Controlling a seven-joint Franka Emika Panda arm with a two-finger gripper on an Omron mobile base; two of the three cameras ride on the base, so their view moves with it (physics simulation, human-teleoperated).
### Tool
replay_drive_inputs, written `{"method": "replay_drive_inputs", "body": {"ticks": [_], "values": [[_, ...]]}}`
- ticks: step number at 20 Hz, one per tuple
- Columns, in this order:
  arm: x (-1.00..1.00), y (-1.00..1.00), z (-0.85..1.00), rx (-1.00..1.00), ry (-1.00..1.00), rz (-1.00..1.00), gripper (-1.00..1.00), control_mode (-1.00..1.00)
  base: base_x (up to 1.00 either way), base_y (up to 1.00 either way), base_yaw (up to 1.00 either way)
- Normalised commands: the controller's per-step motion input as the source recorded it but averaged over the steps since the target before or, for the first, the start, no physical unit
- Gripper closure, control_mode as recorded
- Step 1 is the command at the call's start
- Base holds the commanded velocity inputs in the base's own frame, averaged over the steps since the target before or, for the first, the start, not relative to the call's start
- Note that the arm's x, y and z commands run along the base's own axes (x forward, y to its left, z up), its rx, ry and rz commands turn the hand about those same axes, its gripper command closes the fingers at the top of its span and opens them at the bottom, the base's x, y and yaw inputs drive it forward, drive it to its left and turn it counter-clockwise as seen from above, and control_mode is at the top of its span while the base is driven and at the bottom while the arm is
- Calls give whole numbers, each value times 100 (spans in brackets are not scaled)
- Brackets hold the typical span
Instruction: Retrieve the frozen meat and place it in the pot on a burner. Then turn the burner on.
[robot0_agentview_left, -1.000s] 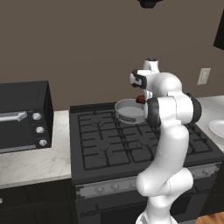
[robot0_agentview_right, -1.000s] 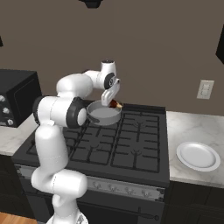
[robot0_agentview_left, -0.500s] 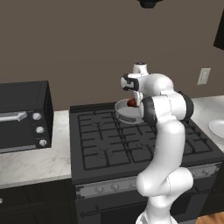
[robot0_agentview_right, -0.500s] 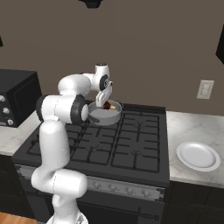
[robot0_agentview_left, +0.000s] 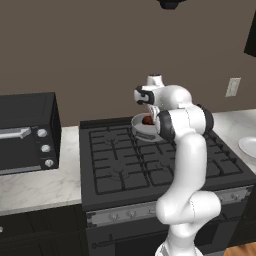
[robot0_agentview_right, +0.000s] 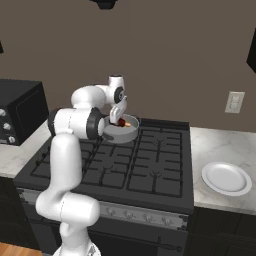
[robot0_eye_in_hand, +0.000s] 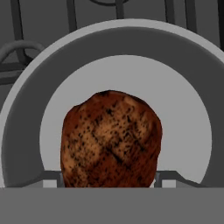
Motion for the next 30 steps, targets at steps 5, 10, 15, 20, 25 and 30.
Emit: {"method": "replay_drive_inputs", "body": {"ticks": [5,10,15,20,25,30], "values": [[13,0,-17,0,0,4,100,-100,0,0,0],[13,0,-22,0,0,3,100,-100,0,0,0],[14,0,-27,0,0,2,100,-100,0,0,0],[23,0,-19,0,0,0,100,-100,0,0,0],[25,0,-7,0,0,0,100,-100,0,0,0],[18,1,-2,0,0,0,-100,-100,0,0,0]]}}
